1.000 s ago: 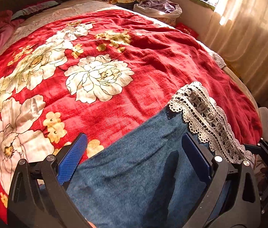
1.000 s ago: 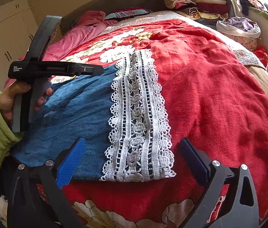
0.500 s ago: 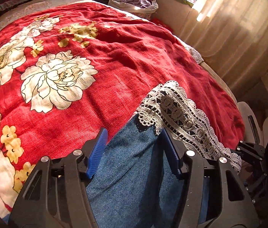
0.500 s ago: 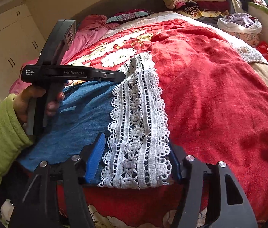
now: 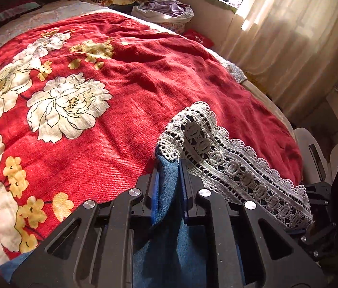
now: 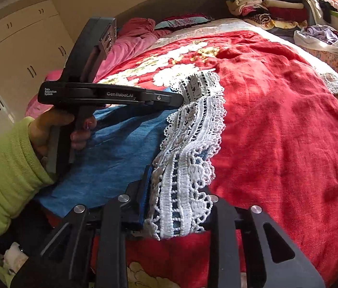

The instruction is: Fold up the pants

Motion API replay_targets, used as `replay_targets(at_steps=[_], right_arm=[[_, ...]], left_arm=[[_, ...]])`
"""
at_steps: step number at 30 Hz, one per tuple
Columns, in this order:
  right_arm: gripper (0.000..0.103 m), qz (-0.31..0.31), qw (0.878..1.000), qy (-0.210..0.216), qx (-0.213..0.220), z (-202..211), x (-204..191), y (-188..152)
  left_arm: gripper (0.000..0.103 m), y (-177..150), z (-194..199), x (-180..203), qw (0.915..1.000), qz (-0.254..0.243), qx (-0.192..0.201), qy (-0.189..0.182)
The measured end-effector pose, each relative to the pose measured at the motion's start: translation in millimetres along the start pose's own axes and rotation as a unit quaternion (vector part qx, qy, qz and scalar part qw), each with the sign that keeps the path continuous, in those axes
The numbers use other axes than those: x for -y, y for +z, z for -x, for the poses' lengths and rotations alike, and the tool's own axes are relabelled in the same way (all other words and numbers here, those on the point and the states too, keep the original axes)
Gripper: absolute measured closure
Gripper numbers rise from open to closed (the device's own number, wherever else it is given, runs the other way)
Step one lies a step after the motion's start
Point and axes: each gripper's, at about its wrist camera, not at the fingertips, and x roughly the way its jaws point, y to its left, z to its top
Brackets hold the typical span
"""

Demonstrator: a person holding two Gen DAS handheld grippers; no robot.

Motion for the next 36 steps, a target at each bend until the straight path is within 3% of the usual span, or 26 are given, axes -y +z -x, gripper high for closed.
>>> replay_targets(at_steps=[10, 19, 22, 25, 30, 36], right_arm=[[0.080, 0.089, 0.993, 0.064, 0.038, 18, -77, 30], [0.080, 0.125, 0.987, 0.097, -0.029, -40, -132, 18], [0.080, 0.150, 0.984, 0.087, -0.044, -52, -148, 7], [0.077, 0.194, 0.978, 0.069, -0.041, -54, -169, 2], [0.077, 0.317, 0.947, 0.024, -0.038, -66, -219, -18], [0.061, 0.372, 0.926, 0.031, -0.065, -91, -244, -42]], left_arm=[[0.096, -19, 93, -28, 0.9925, 0.062, 0.101, -0.030], [0.092, -85, 115, -82, 0.9812, 0.166, 0.098, 0.006], [0.083, -104, 140, -98, 0.9711, 0.203, 0.126, 0.004], [0.073, -123, 172, -108, 0.9577, 0.239, 0.158, 0.028], [0.062, -159, 215, -126, 0.9303, 0.305, 0.201, 0.034], [0.051, -191, 226, -131, 0.9179, 0.340, 0.203, 0.028]])
